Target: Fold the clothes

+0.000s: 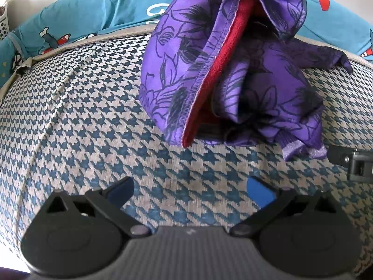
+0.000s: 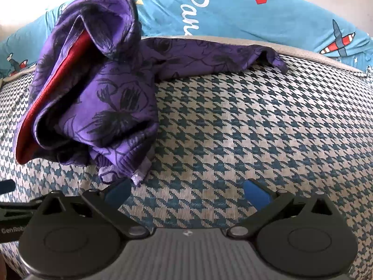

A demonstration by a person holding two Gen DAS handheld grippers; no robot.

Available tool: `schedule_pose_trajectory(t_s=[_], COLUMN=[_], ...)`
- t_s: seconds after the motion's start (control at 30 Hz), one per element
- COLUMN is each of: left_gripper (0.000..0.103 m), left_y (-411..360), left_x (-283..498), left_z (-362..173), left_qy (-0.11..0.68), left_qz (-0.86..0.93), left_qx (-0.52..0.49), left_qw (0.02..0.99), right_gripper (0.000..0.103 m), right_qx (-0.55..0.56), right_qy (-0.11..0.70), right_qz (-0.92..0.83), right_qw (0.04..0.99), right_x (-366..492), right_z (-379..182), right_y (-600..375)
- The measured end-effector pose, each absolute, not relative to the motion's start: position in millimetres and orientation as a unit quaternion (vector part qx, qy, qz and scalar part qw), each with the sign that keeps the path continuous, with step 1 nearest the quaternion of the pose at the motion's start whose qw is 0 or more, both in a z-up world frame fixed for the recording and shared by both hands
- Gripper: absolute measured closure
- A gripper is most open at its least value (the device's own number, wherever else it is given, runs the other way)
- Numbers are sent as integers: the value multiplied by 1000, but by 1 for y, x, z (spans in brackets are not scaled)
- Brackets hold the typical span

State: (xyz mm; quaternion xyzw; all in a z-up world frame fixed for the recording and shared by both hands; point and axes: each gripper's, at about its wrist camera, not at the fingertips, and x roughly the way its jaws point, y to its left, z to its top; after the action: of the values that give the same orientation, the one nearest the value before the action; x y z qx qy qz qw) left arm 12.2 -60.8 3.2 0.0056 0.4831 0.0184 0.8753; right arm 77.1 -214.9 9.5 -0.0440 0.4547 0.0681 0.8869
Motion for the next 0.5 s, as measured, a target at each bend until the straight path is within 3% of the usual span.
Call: schedule_pose_trajectory(t_s=[0.5], left_gripper=[0], left_y=[-62], left_x=[7], left_z=[3], left_qy=[490], left_qz=[10], left_qx=[9], left_qw=[871], right_gripper=[0], right_qx=[-57], right_qy=[449], right_qz=[70], right_qw=[889], right_x=[78], right_z=[8], right_y=[-208])
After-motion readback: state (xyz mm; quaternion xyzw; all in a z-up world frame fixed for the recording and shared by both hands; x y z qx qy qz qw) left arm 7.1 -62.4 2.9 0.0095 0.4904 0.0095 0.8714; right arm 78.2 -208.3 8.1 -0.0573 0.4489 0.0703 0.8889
